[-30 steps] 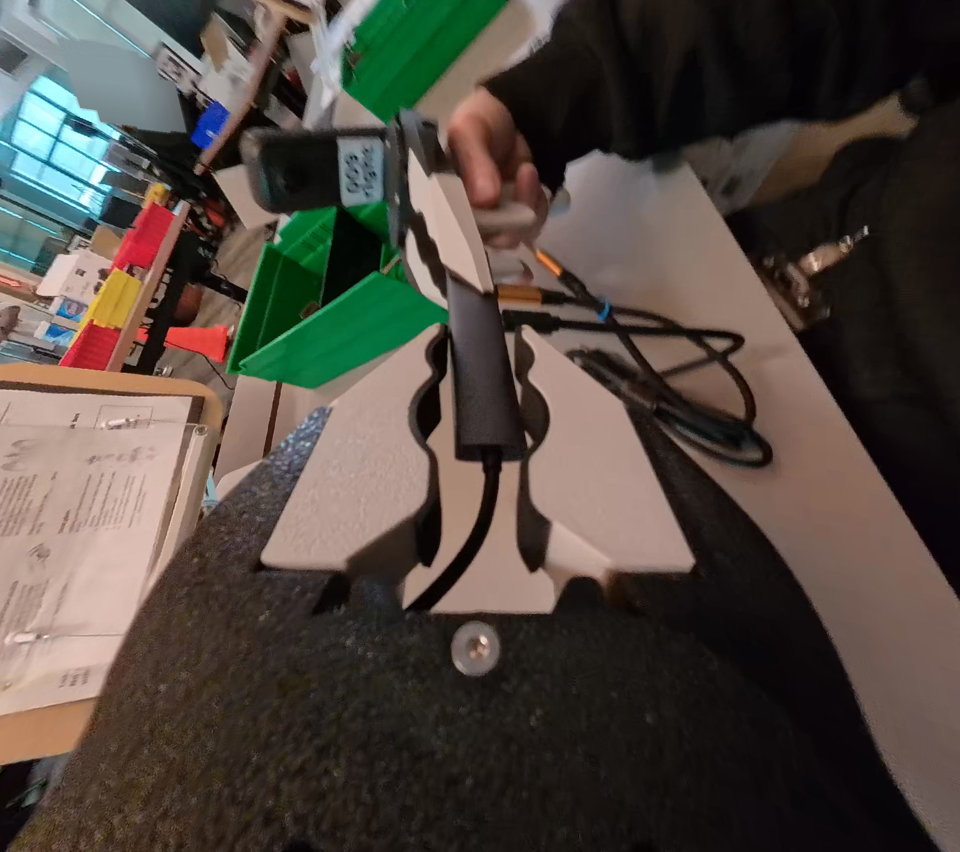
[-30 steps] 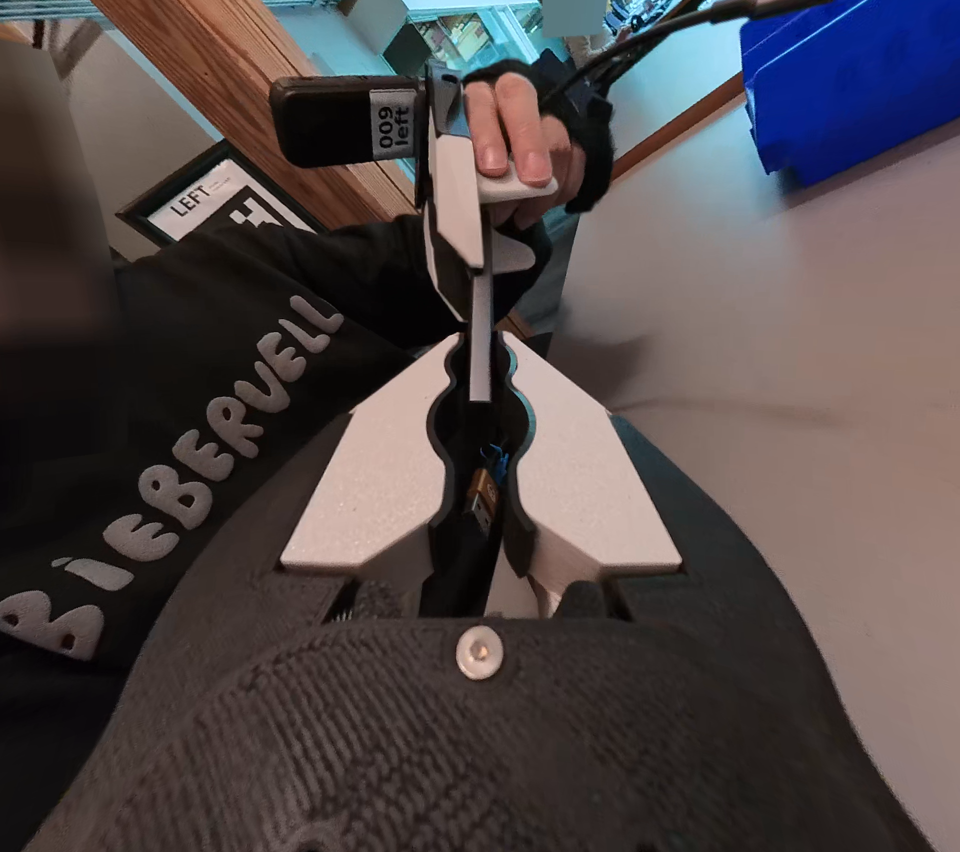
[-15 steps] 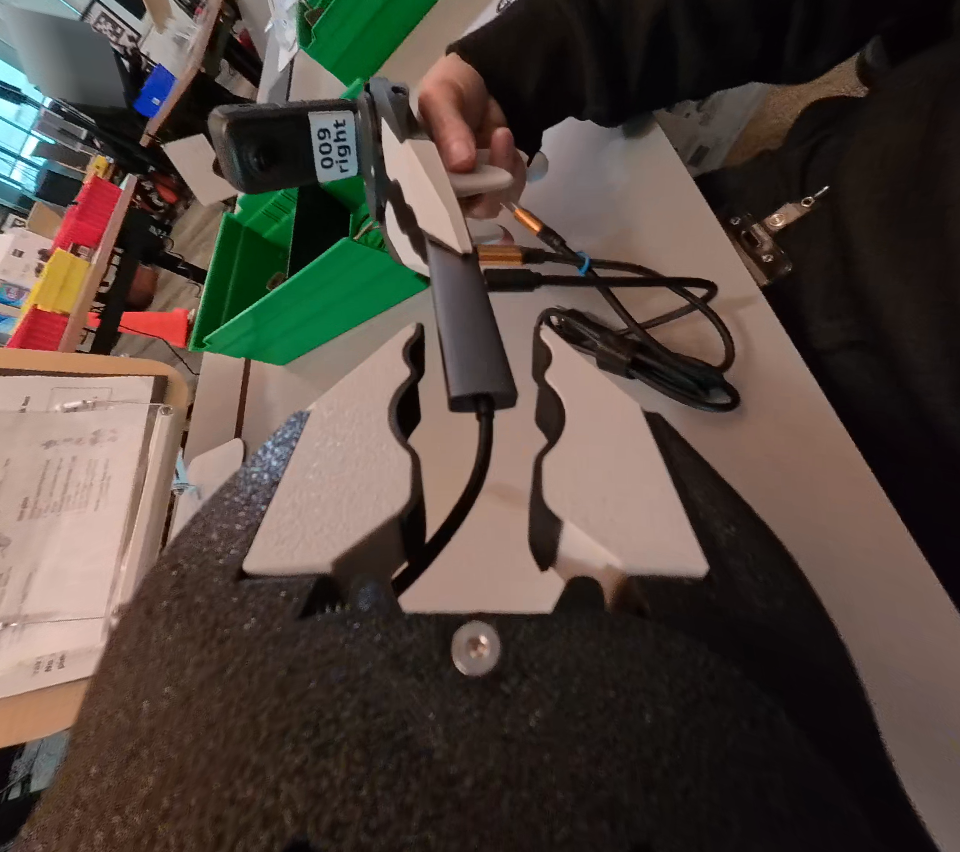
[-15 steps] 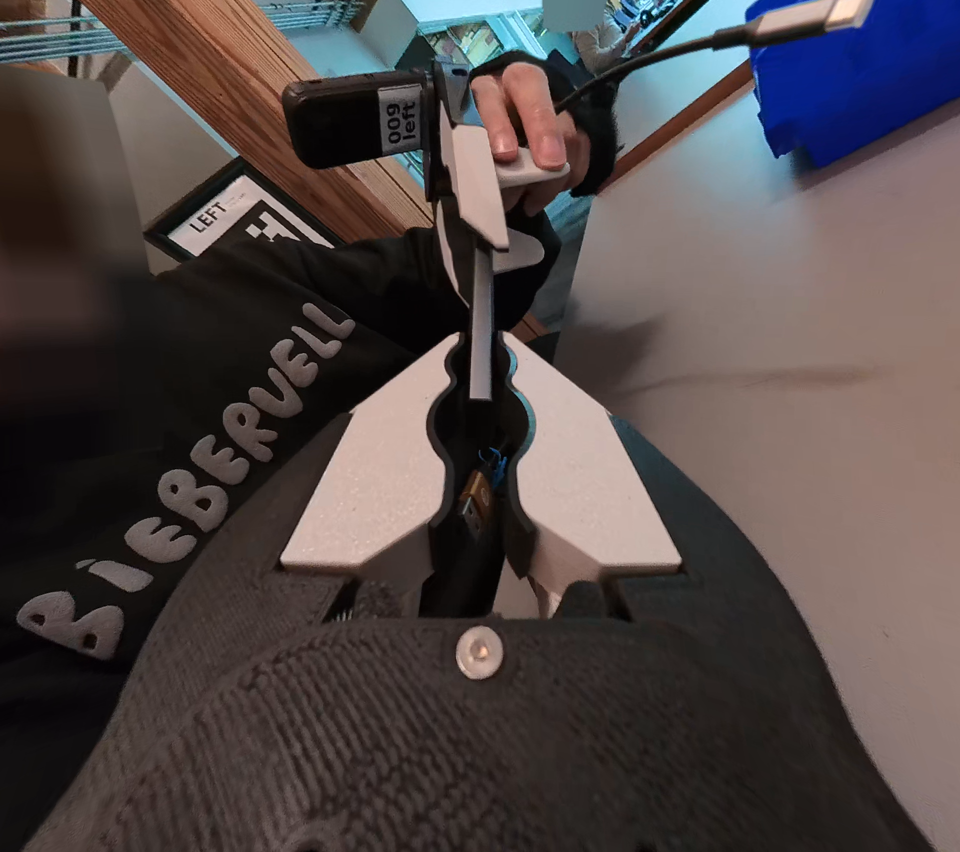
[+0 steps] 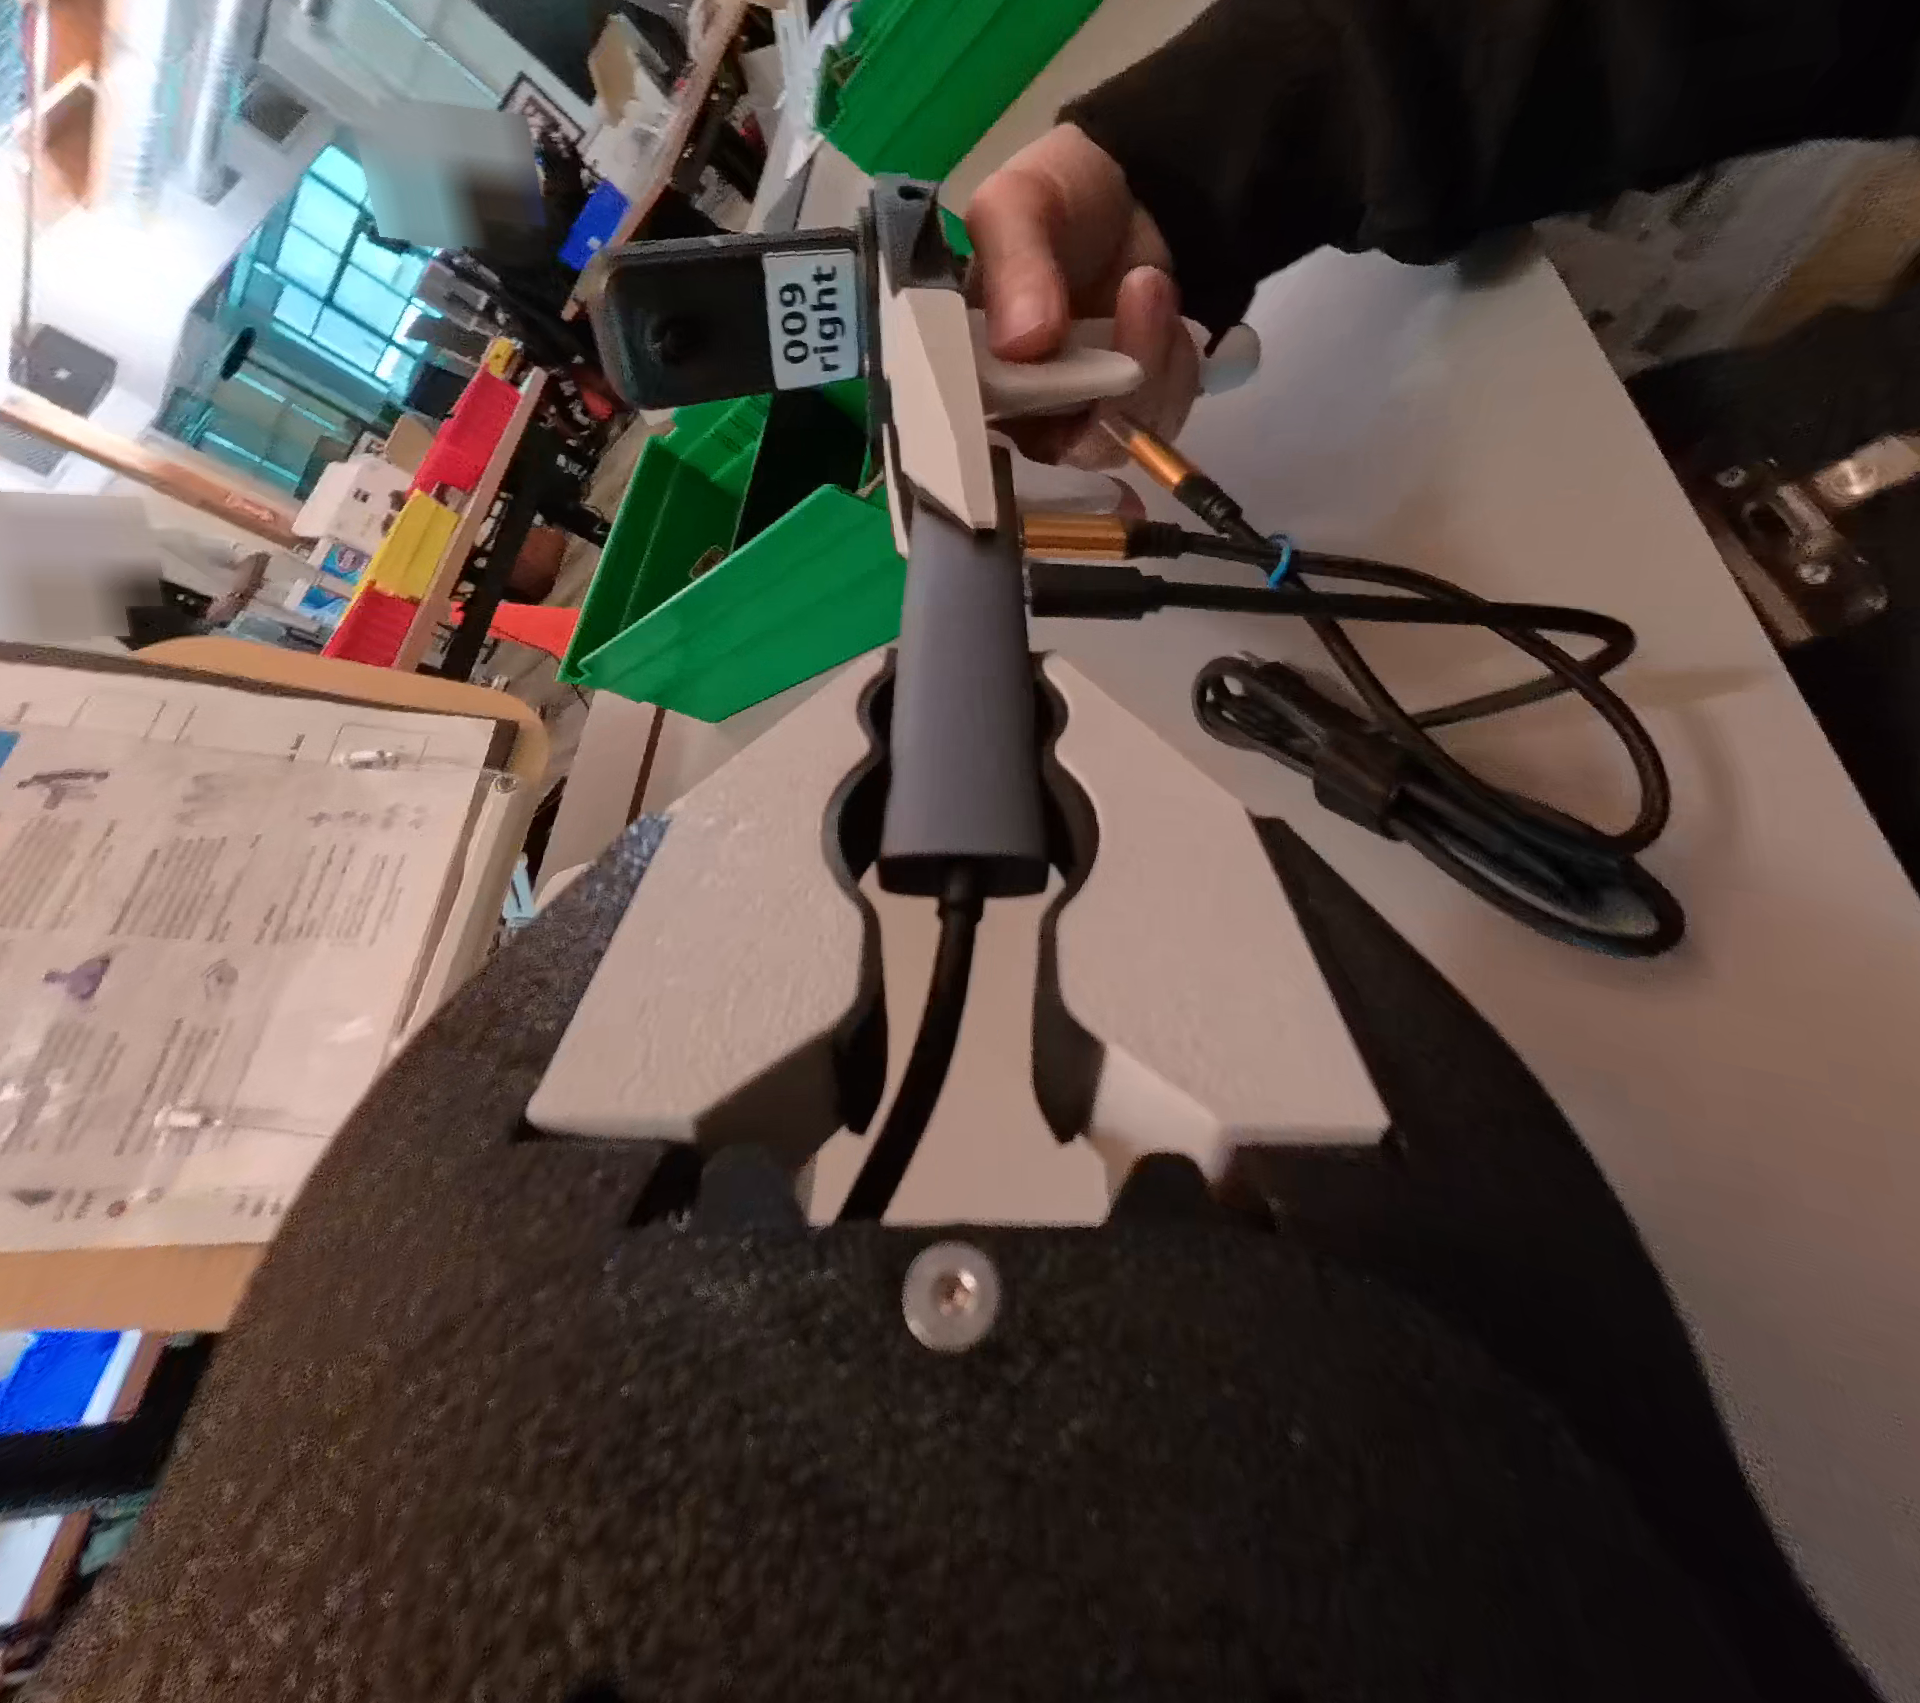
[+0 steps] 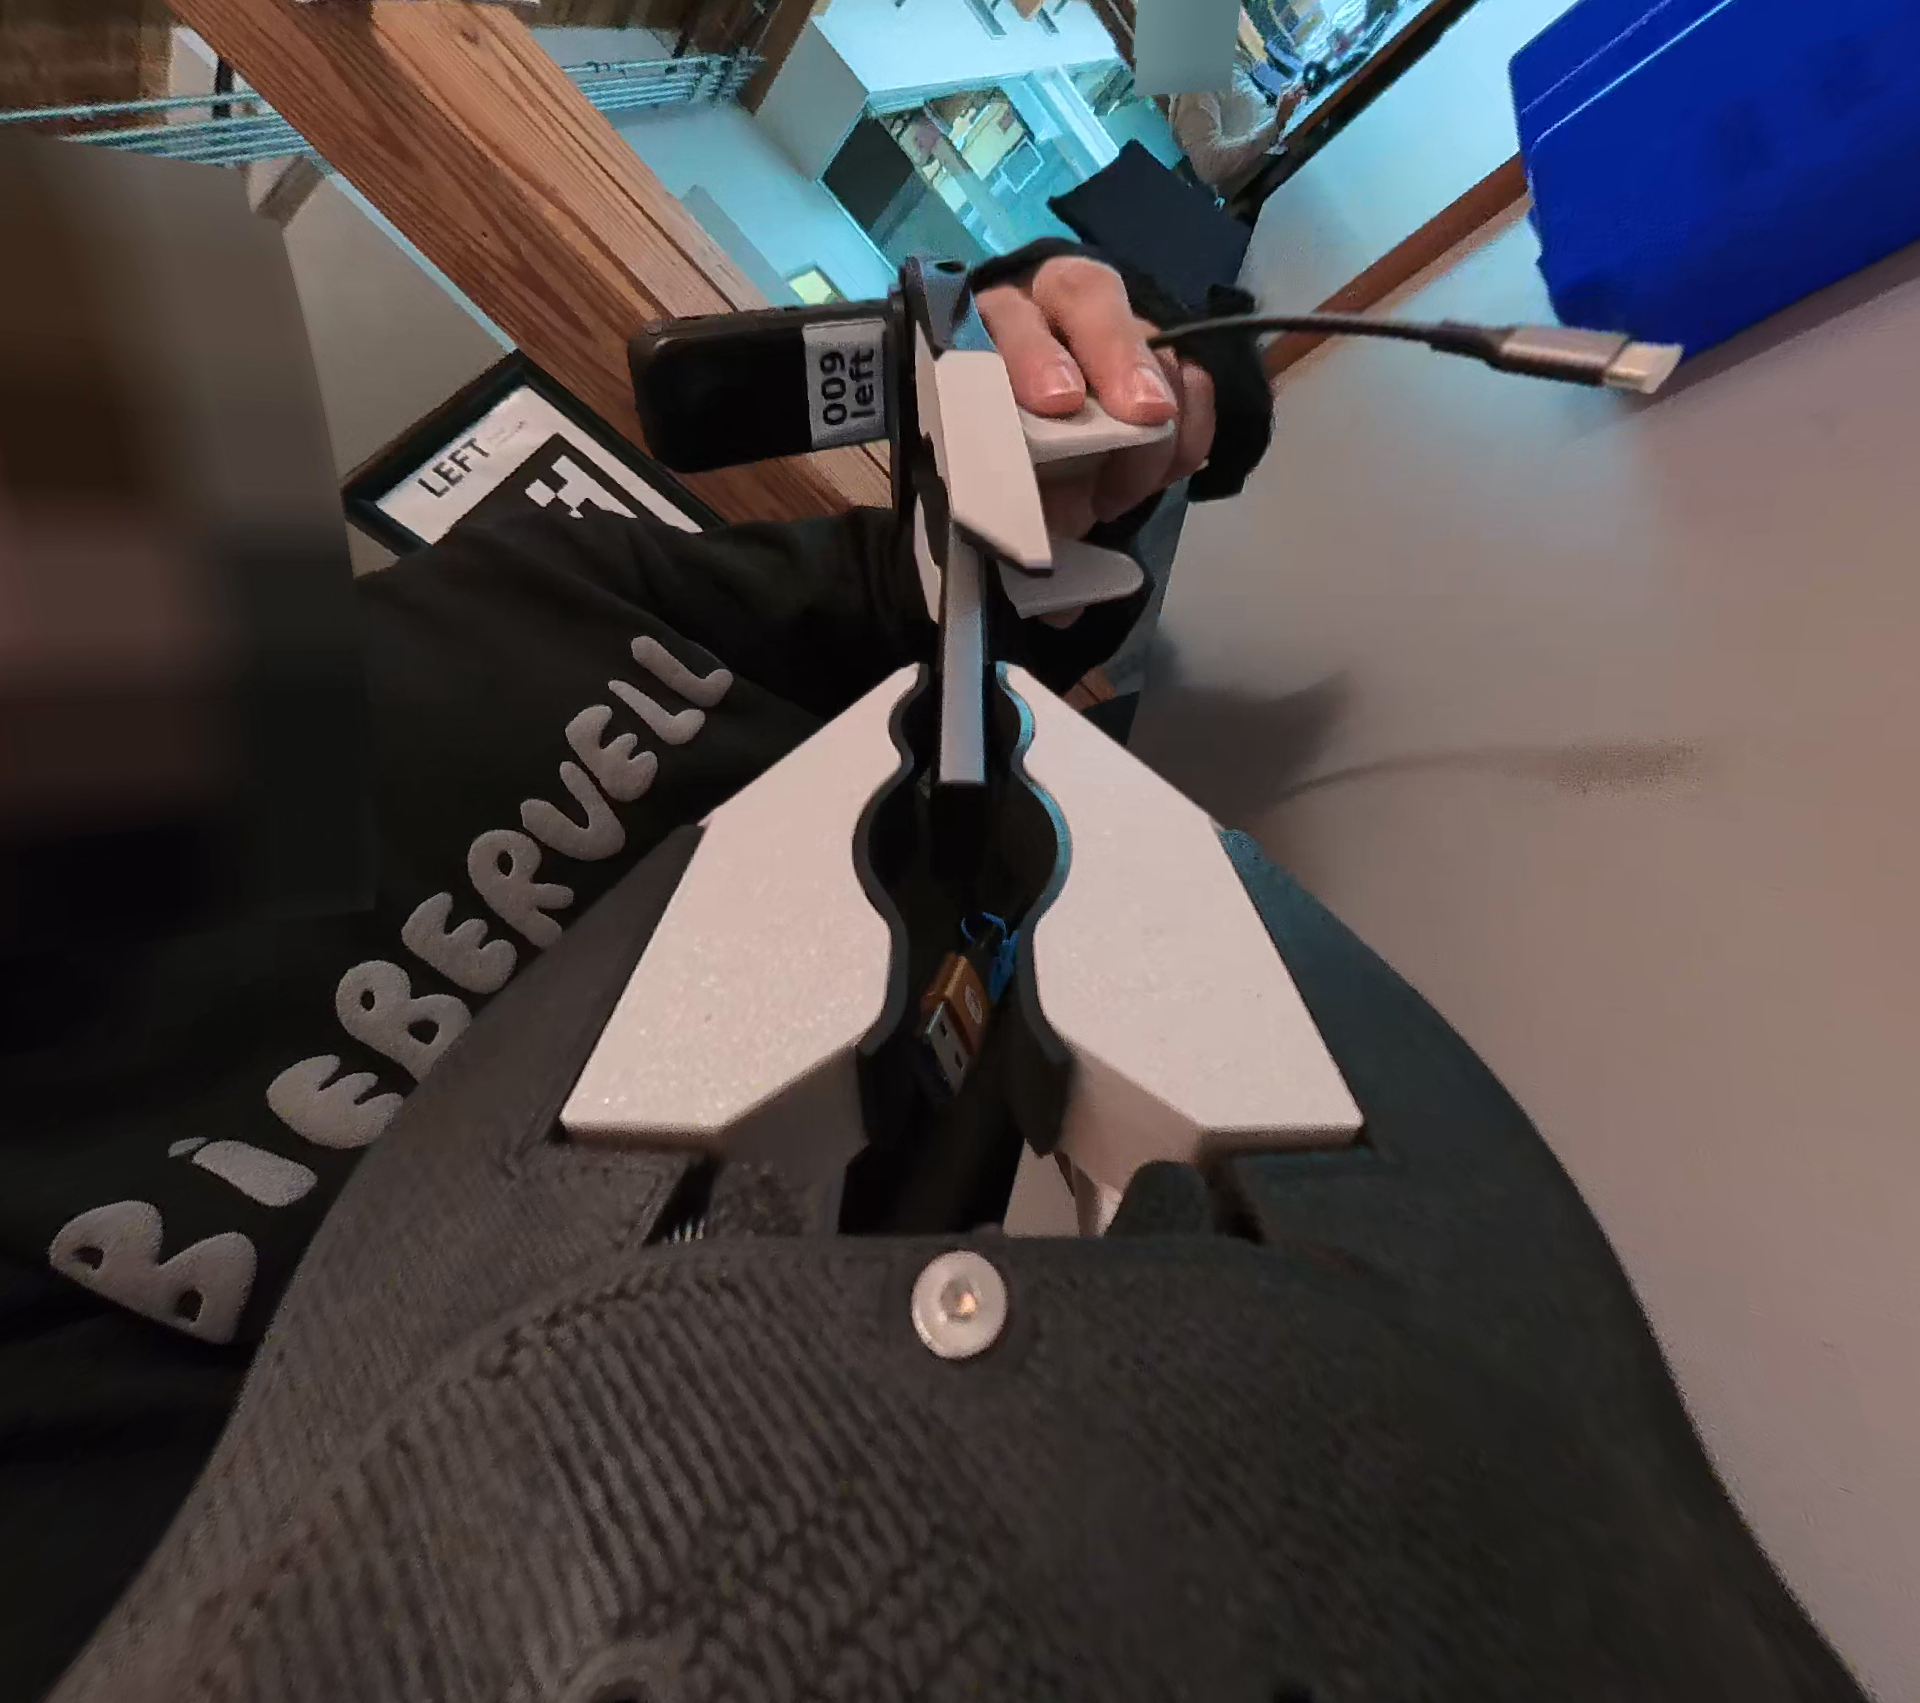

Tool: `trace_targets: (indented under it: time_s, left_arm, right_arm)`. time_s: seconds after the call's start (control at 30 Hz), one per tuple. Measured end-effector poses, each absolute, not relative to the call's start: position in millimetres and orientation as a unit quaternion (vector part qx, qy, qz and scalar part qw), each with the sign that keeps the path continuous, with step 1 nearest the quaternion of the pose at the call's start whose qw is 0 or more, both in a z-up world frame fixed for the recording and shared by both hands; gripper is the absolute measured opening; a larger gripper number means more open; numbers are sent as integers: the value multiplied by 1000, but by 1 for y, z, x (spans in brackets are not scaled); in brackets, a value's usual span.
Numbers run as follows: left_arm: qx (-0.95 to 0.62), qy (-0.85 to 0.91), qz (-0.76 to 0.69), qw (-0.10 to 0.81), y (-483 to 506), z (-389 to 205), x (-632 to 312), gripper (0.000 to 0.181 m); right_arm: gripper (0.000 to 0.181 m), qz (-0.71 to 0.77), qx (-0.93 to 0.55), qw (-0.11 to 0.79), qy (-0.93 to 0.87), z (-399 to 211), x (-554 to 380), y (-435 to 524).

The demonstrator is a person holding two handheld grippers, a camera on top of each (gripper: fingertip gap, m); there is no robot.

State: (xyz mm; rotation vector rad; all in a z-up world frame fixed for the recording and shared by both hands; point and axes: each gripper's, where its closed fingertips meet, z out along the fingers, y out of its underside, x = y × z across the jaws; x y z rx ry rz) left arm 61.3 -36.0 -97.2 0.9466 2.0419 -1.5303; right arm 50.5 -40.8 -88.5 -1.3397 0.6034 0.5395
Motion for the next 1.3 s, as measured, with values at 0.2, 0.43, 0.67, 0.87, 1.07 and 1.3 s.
trace_targets:
  time_s: [0.2,0.43,0.67,0.87,1.07,1.3]
  left_arm:
    - [293,727,-582,215,-40,-95,64,21]
    - [86,736,-627,240,-37,-82,121,21]
    - [-147,686,-658,273,-18,-100,186,21]
    - [-172,668,-657,304,-13,-104,192,21]
    - [-175,670,-673,260,-20,-112,183,21]
    - [-185,670,-686,215,-22,-118,181,21]
  right_arm:
    - [8,240,-582,725,280,-85,56,-45]
    - [83,-114,-617,676,387,-86,118,-96]
    - [64,-381,-613,637,272,-40,113,-58]
    - [43,-406,-679,548,274,-92,145,-27]
    - [28,-407,-681,533,294,-116,156,-29]
    - [7,-431,-641,548,323,-114,161,-36]
